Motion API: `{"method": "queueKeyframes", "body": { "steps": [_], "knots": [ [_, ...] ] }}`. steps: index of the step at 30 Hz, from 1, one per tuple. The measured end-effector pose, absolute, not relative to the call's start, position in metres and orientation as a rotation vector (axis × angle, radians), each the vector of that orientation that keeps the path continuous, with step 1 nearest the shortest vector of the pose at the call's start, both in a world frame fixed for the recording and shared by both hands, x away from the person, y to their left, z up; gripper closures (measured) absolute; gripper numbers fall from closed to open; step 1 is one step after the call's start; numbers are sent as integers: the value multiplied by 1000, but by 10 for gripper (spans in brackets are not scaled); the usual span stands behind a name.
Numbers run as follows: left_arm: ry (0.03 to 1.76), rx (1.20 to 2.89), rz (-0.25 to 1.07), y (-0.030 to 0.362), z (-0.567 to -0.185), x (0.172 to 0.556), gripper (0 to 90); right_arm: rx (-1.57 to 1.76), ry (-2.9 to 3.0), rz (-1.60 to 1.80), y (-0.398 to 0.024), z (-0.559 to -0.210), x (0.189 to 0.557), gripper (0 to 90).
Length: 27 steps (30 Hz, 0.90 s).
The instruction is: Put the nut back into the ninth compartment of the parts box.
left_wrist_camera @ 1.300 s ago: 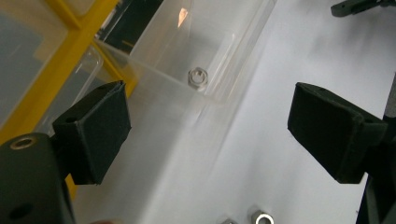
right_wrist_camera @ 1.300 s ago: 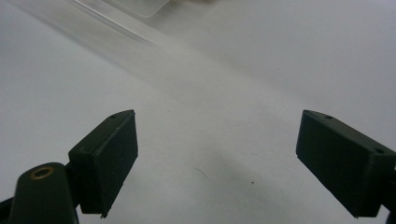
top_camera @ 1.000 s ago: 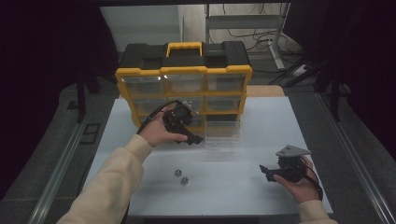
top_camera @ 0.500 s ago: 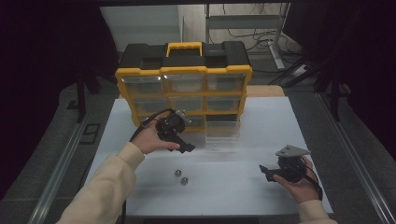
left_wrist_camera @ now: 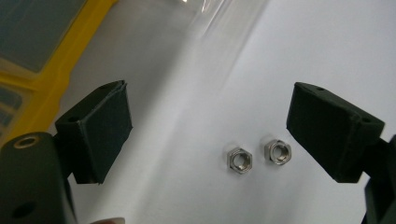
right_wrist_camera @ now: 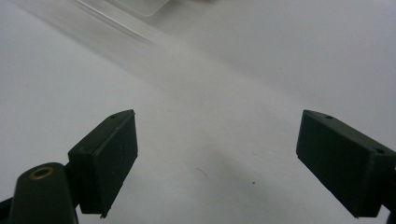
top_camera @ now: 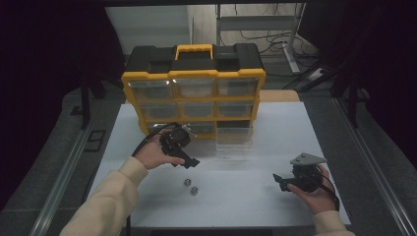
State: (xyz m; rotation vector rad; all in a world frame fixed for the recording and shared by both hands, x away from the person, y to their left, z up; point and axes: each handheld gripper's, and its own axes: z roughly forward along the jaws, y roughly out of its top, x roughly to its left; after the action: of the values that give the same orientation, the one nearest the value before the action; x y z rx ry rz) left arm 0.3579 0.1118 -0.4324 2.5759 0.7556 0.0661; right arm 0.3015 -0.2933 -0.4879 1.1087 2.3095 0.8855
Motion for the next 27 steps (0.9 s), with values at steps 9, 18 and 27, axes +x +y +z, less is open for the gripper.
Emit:
{"method": "queueKeyframes", "body": {
  "steps": [9, 18, 27],
  "knots": [
    [793, 2567, 56, 119, -438, 351, 151, 1113, 2309, 887, -293, -488, 301, 133],
    [788, 2590, 43, 121, -452, 341, 156, 1112, 2311, 890, -293, -488, 302, 133],
    [763, 2634, 39, 121, -466, 332, 171, 1112, 2312, 888, -293, -488, 301, 133]
  ]
}}
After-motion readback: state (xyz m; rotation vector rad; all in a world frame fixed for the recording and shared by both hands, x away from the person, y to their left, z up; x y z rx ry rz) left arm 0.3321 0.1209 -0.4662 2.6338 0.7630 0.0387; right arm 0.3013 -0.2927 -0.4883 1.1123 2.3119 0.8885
